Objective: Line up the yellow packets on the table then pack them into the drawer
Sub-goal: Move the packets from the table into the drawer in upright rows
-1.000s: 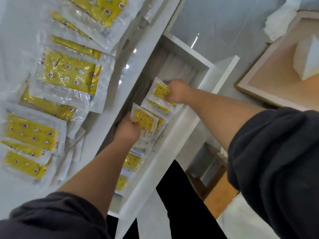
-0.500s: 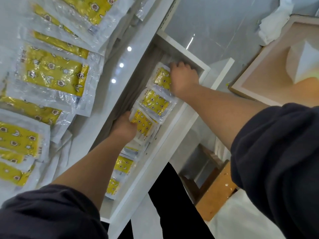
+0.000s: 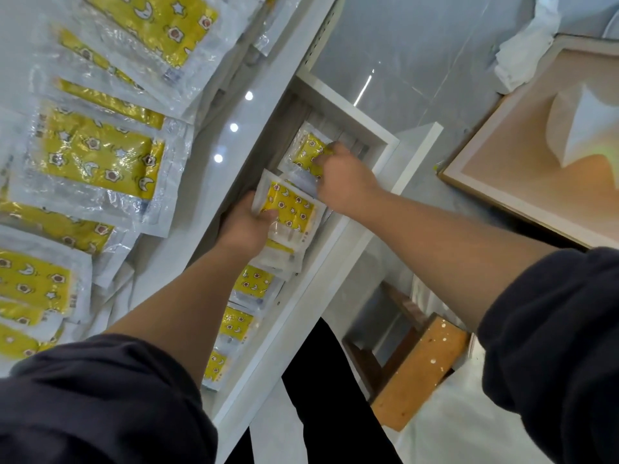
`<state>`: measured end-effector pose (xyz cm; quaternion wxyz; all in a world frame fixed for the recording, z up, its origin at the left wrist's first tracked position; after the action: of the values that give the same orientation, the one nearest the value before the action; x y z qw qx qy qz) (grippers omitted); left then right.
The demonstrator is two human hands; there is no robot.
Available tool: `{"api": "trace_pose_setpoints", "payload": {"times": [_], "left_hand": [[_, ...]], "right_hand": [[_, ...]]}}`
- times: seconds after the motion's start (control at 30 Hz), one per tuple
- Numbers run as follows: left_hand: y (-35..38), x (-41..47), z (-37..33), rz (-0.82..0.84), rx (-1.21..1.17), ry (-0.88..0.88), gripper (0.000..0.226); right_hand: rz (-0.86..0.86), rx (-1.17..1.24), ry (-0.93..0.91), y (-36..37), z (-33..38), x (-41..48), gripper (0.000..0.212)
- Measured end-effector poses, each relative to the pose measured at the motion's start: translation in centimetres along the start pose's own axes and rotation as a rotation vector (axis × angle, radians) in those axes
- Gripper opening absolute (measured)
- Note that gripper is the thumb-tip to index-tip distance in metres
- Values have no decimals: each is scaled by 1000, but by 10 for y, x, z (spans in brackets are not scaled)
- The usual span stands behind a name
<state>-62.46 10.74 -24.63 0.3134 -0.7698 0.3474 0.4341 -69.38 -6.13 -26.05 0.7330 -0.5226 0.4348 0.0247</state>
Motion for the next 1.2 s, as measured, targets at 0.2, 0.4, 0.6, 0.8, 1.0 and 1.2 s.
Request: {"api": "trace_pose_setpoints", "payload": {"times": [0.2, 0.4, 0.6, 0.8, 1.0, 1.2], "left_hand": [[20, 10, -29, 34, -6, 72, 22], [17, 32, -32, -14, 116, -8, 28], [15, 39, -22, -15, 229, -57, 28], [19, 42, -8, 45, 203, -34, 35], [24, 41, -26, 28, 23, 61, 37], [22, 40, -28, 11, -101, 80, 35]], "right_hand": [[223, 215, -86, -9, 0, 2, 27], [-50, 93, 124, -41, -30, 17, 35], [30, -314, -80, -8, 15, -10, 85], [206, -240, -51, 8, 14, -8, 82], [201, -177, -33, 9, 4, -1, 75], [169, -101, -28, 8, 2, 2, 66]]}}
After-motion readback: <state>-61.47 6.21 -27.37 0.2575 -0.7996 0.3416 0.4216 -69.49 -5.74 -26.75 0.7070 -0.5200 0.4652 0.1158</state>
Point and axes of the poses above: each hand's wrist, its own x-axis towards the middle knuckle, its own y-axis out of the palm, z = x × y, the point moved 6 cm from there along x, towards the middle knuckle, and after that the axes turned 13 degrees about -x, right-handed, at the moved point
